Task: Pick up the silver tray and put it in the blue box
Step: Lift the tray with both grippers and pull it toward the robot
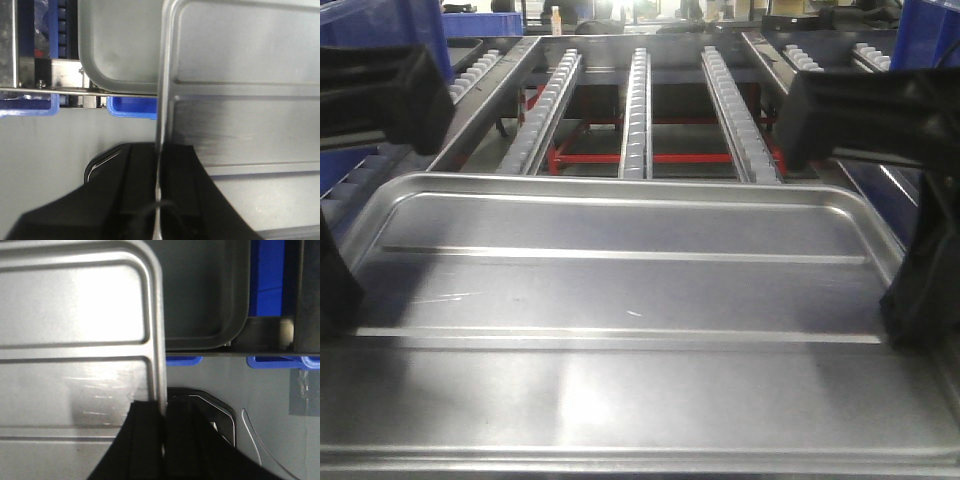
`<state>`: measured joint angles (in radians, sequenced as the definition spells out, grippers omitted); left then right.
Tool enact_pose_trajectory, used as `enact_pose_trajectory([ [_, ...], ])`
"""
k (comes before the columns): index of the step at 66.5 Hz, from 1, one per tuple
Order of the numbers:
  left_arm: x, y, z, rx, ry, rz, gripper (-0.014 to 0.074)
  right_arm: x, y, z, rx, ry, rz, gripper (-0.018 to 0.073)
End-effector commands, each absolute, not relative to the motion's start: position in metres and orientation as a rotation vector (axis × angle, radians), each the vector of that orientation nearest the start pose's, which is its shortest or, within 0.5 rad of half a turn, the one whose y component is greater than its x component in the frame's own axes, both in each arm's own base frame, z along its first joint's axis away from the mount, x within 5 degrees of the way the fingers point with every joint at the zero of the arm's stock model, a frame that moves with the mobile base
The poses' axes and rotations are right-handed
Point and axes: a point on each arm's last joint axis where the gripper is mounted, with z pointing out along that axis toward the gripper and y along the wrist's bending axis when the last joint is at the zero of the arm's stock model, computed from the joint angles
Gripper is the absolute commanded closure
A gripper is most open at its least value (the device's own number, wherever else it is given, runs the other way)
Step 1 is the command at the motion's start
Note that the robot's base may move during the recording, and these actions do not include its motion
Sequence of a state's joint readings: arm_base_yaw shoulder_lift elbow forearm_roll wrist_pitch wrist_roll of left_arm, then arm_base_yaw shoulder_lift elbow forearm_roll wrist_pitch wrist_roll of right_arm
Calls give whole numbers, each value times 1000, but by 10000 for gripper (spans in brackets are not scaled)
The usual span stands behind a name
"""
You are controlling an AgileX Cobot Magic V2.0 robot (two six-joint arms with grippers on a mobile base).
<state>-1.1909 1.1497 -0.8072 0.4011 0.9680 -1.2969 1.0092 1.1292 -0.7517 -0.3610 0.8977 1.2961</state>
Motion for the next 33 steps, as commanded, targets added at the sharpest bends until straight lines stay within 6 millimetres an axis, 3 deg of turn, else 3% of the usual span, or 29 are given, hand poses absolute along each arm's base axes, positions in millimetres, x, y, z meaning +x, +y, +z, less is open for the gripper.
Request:
enact_pose_trajectory([
  [1, 102, -172, 286, 81, 2625, -300, 610, 129, 150, 277, 136, 2604, 310, 502],
  [33, 102, -172, 286, 78, 2631, -300, 610, 129, 150, 277, 136, 2604, 310, 502],
])
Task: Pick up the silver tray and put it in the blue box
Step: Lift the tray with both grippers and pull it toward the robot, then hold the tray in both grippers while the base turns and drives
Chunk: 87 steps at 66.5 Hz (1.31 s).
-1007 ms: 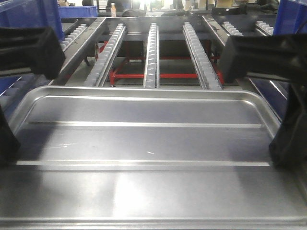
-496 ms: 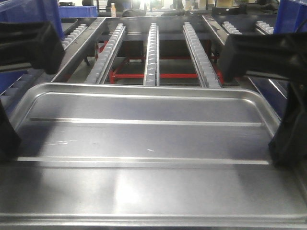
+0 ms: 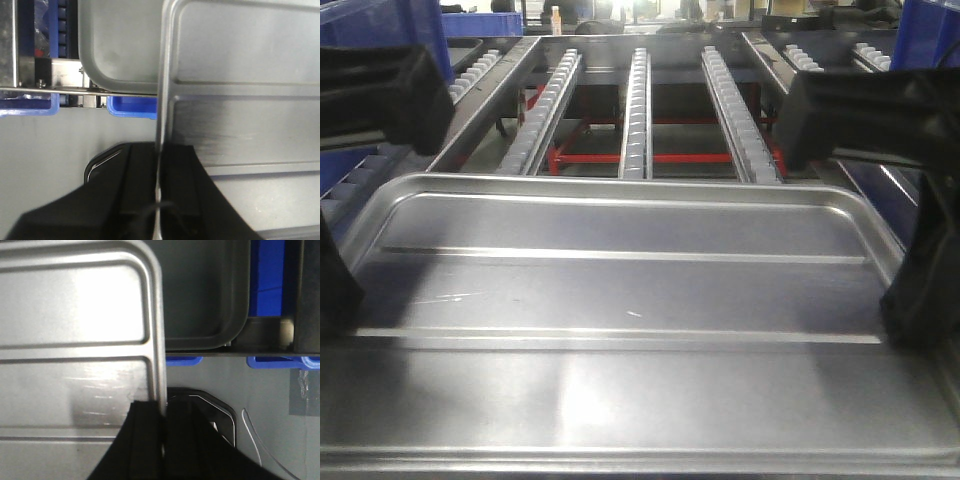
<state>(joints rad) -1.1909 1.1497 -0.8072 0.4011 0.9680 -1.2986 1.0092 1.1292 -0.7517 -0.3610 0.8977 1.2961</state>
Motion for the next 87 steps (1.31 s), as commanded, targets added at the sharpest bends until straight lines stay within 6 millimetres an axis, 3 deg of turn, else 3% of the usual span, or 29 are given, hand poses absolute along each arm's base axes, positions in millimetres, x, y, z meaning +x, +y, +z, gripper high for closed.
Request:
enact_pose_trajectory([
  [1, 102, -172, 286, 78, 2631, -300, 610, 129, 150, 277, 136, 2604, 310, 502],
  [87, 102, -172, 286, 78, 2631, -300, 610, 129, 150, 277, 136, 2604, 308, 502],
])
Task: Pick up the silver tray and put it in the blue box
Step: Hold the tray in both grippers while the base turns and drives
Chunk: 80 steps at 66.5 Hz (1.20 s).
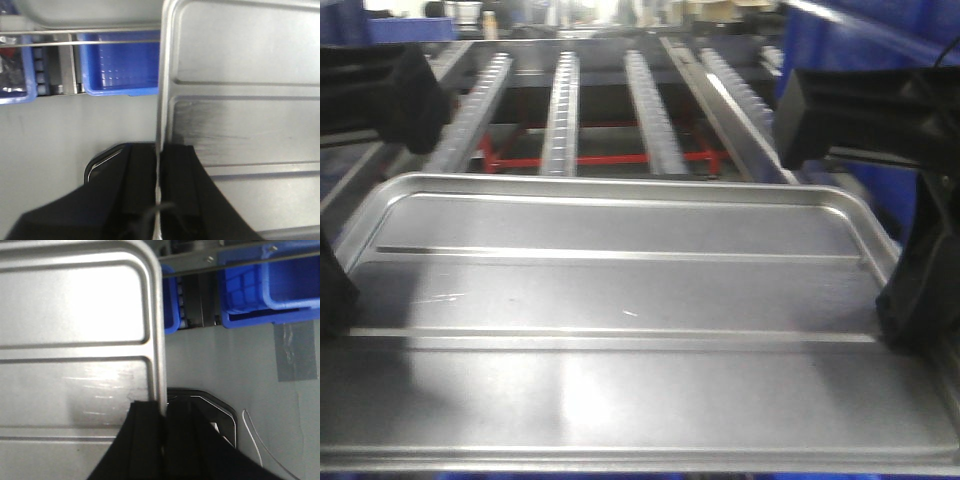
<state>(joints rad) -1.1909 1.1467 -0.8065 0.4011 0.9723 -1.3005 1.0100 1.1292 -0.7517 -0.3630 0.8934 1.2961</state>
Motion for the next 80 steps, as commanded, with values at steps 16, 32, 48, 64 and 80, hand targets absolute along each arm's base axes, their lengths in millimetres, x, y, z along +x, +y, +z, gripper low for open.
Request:
enact_pose_trajectory([
  [16, 102, -172, 286, 78, 2631, -300, 610, 129, 150, 277, 137, 2605, 306, 502],
  [32, 102, -172, 286, 78, 2631, -300, 610, 129, 149, 277, 140, 2609, 295, 502],
  [48, 102, -172, 286, 78, 2631, -300, 610, 128, 148, 277, 143, 2613, 283, 502],
  [64, 102, -172, 286, 78, 2631, -300, 610, 128, 148, 277, 143, 2613, 283, 502],
  [80, 102, -172, 286, 78, 2631, -300, 610, 128, 148, 277, 143, 2613, 283, 502],
])
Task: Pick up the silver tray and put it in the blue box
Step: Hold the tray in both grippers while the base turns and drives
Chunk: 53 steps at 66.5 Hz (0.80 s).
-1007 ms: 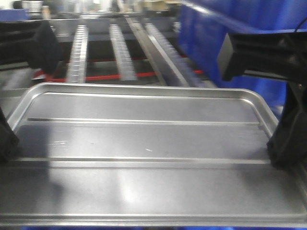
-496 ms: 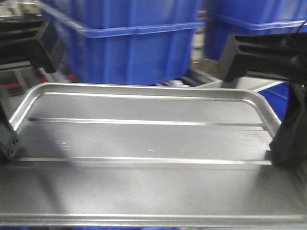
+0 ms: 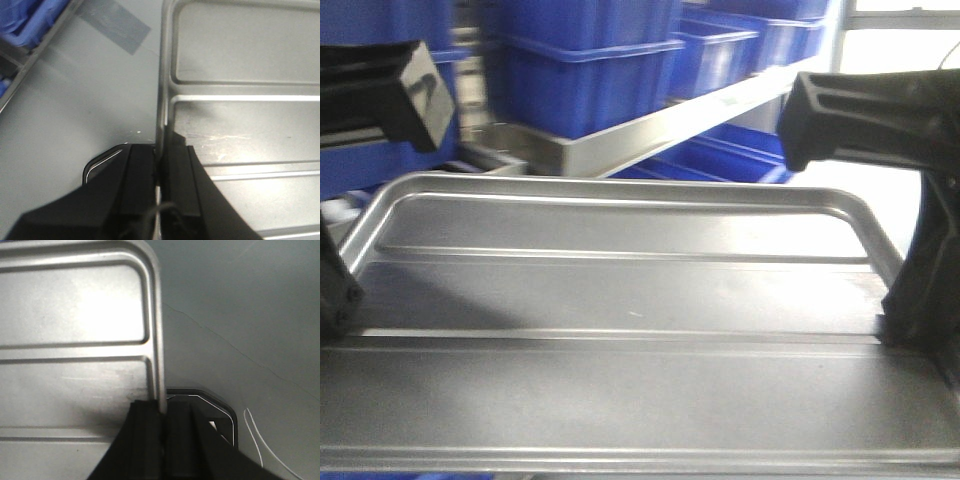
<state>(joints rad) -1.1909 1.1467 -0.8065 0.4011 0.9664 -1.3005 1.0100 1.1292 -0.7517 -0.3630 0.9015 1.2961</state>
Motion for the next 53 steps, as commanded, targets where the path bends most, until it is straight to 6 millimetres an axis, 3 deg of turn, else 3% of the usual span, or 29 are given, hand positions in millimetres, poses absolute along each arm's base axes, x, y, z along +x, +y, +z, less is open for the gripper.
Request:
enact_pose_trajectory([
  [1, 102, -172, 286, 78, 2631, -300, 610, 128, 148, 277, 143, 2613, 283, 502],
  [53, 102, -172, 286, 78, 2631, -300, 610, 128, 148, 277, 143, 2613, 283, 502],
])
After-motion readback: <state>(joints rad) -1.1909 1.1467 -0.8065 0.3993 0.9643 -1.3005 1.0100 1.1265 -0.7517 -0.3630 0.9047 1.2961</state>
